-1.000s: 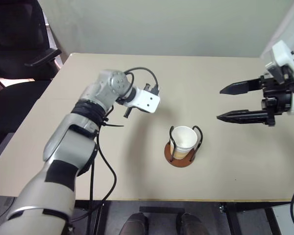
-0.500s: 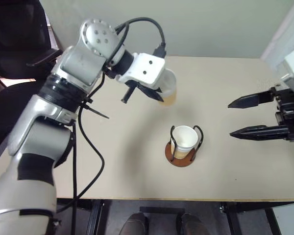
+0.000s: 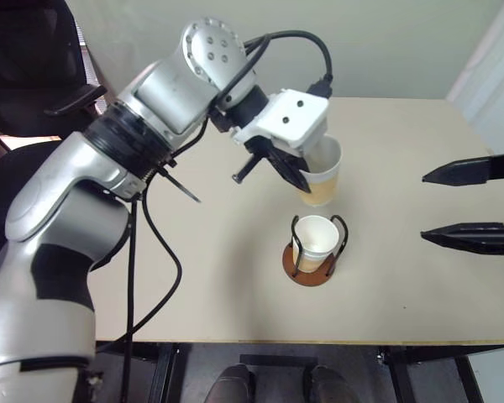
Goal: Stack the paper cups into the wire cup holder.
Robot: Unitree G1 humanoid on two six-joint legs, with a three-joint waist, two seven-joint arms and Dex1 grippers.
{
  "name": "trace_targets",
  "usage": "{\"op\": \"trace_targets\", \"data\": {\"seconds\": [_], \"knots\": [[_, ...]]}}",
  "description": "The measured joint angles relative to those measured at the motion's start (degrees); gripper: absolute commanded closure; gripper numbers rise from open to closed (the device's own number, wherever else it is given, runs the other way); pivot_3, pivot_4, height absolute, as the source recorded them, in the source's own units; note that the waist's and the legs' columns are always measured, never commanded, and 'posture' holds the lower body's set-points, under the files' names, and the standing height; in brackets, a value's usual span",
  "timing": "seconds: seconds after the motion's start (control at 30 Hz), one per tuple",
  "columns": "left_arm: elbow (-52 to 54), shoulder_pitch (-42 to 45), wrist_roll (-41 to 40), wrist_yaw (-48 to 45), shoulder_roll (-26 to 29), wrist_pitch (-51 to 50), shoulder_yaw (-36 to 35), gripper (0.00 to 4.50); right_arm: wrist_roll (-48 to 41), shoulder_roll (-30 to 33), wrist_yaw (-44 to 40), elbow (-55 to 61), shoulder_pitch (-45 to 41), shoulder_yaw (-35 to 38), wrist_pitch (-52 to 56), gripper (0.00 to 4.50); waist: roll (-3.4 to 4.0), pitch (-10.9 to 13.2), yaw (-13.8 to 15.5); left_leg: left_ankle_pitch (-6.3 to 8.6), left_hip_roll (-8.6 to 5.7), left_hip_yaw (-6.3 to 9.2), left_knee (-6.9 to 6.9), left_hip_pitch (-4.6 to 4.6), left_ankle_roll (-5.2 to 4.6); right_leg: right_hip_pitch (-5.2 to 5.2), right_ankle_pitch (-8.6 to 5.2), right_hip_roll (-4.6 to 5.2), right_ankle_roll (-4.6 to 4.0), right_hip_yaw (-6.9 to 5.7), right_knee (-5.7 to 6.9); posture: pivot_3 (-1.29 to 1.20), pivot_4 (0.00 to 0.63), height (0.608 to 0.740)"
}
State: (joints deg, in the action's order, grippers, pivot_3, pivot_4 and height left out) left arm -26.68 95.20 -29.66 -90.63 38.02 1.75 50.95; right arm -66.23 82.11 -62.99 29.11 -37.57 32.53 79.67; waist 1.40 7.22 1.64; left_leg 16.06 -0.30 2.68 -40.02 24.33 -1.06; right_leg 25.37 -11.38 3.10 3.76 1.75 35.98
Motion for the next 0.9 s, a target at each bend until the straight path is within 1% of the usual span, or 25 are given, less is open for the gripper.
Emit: {"op": "trace_targets", "data": {"seconds": [0.13,0.17,0.37,0.63,0.87,0.9], "knots": [[1.28,0.01,-2.80,-0.01,-0.70,-1.21,1.67,4.47,-2.35,0.36,2.00,0.41,1.65,3.26,1.88,0.08,0.01,0.00,-0.01,0.04,-0.10,-0.14,-0.02,-0.01,-0.04,-0.02,-0.05,-0.02,0.09,-0.05,-0.03,0.00,0.150,0.740],[1.49,0.01,-3.05,-0.01,-1.02,-1.41,1.87,4.47,-2.88,0.36,2.54,0.60,2.17,3.63,2.13,0.08,0.00,0.00,0.08,0.07,-0.04,-0.03,-0.05,0.01,-0.06,-0.03,-0.05,0.10,0.13,0.01,-0.03,0.00,0.150,0.740],[2.59,-0.57,-3.83,-0.02,-1.32,-1.89,4.27,4.47,-5.11,0.56,4.98,0.92,4.61,5.83,2.68,0.08,0.04,-0.01,0.13,0.08,-0.07,-0.06,-0.04,-0.04,-0.07,-0.06,-0.08,0.06,0.20,0.03,-0.02,0.00,0.150,0.740],[5.32,-5.10,-2.52,-0.02,-1.36,-3.03,7.65,4.47,-6.98,0.89,6.66,0.92,6.24,6.69,2.43,0.08,0.06,-0.02,0.06,0.08,-0.15,-0.13,-0.07,-0.08,-0.07,-0.12,-0.09,-0.04,0.25,-0.03,0.01,0.00,0.150,0.740],[6.13,-7.06,0.67,-0.02,-3.24,-3.17,7.52,4.47,-8.08,1.23,7.38,0.93,7.88,7.41,2.41,0.08,0.07,-0.03,0.17,0.08,-0.11,-0.09,-0.09,-0.10,-0.08,-0.16,-0.10,0.06,0.27,0.01,0.01,0.00,0.150,0.740],[6.08,-7.35,1.50,-0.02,-3.64,-3.12,7.38,4.28,-8.28,1.36,7.51,0.93,8.03,7.51,2.41,0.08,0.07,-0.03,0.15,0.08,-0.12,-0.12,-0.09,-0.11,-0.08,-0.16,-0.10,0.03,0.27,0.00,0.03,0.00,0.150,0.740]]}}
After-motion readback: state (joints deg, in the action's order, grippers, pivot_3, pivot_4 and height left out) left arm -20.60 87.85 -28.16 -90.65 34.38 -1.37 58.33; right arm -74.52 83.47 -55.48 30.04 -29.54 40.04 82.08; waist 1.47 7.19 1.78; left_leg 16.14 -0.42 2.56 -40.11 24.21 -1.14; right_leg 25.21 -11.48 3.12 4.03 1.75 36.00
